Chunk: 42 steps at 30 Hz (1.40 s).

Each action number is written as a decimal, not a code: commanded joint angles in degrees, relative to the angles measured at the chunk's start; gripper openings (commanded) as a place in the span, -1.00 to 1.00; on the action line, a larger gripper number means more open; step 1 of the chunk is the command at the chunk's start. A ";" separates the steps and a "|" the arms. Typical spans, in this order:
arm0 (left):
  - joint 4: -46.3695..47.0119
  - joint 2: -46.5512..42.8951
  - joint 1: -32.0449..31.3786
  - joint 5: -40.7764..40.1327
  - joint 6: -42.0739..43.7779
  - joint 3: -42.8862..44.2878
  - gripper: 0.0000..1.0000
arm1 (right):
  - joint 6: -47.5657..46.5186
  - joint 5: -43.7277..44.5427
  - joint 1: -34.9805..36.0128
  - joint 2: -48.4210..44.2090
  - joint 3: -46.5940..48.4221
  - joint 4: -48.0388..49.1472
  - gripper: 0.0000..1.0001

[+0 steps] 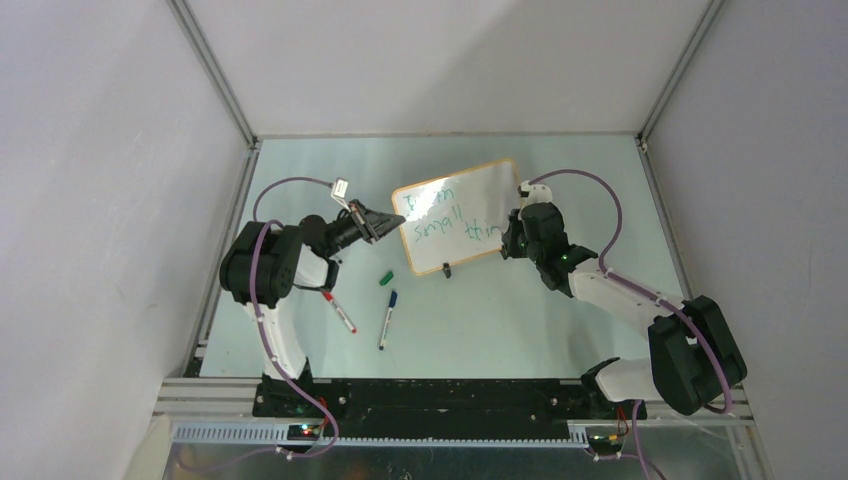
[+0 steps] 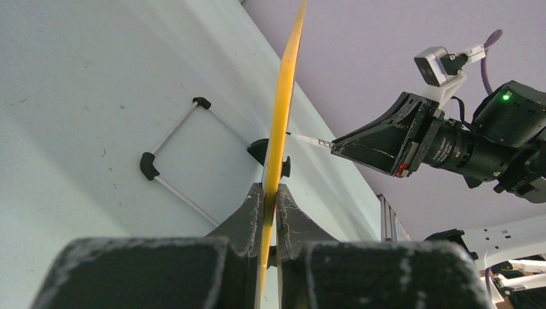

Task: Write a sentence on the whiteboard

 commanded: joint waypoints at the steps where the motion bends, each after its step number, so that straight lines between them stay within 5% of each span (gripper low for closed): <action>1: 2.75 -2.28 -0.32 1.24 0.15 -0.07 -1.00 | 0.88 1.01 -0.20 0.30 1.29 -1.13 -1.00; 27: 2.75 -2.45 -0.36 1.29 0.23 -0.16 -1.00 | 1.41 1.90 -1.24 -6.76 0.60 -0.90 -1.00; 42: 2.75 -2.47 -0.31 1.29 0.26 -0.19 -1.00 | 1.57 -1.69 -2.47 -1.76 2.98 -0.58 -1.00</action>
